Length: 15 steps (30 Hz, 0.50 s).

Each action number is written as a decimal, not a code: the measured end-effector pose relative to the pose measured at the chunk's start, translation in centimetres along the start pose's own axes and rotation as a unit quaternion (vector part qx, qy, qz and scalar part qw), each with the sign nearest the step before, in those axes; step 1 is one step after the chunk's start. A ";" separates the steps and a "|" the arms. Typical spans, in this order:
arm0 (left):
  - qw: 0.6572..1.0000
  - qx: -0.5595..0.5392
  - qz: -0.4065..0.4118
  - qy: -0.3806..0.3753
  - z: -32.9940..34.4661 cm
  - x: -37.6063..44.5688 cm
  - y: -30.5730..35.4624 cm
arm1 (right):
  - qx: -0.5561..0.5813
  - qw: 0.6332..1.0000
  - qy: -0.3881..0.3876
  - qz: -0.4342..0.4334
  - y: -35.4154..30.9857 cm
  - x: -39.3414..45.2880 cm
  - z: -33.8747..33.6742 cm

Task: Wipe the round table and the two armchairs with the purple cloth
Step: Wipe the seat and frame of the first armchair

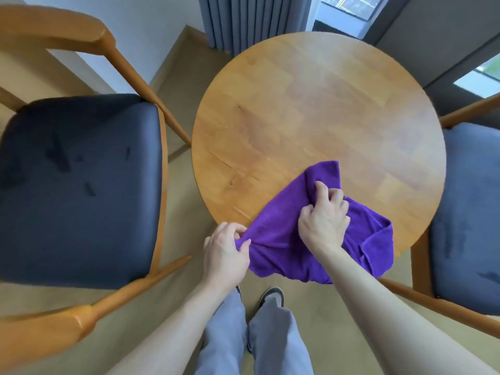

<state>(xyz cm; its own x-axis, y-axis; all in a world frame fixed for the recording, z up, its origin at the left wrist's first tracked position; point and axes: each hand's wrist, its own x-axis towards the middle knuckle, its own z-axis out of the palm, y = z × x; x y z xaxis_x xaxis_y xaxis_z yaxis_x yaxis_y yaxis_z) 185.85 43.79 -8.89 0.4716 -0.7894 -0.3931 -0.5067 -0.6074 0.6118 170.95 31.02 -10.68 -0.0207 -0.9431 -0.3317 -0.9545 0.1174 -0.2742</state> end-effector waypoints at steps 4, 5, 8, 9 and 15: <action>0.996 -0.067 -0.067 -0.008 -1.1 -0.2 -1.7 | -0.036 0.997 -0.027 -0.064 -2.2 -1.5 1.3; 0.992 -0.091 -0.091 -0.011 -1.3 -0.3 -2.2 | -0.039 0.995 -0.036 -0.080 -2.6 -1.9 1.6; 0.969 -0.164 -0.185 -0.023 -2.6 -0.8 -3.5 | -0.045 0.990 -0.064 -0.119 -3.8 -3.2 2.0; 0.962 -0.182 -0.202 -0.029 -3.2 -1.0 -3.8 | -0.043 0.989 -0.072 -0.125 -4.3 -3.6 2.1; 0.983 -0.103 -0.144 -0.049 -8.8 -2.3 -6.2 | -0.042 0.982 -0.080 -0.163 -7.9 -6.3 3.6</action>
<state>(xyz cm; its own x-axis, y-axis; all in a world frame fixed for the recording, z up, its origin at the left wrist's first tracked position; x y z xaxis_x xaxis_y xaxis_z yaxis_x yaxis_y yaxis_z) 194.21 50.11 -5.75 0.4971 -0.5975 -0.6292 -0.2001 -0.7845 0.5870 179.70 37.20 -9.71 0.3312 -0.8642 -0.3787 -0.9240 -0.2159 -0.3156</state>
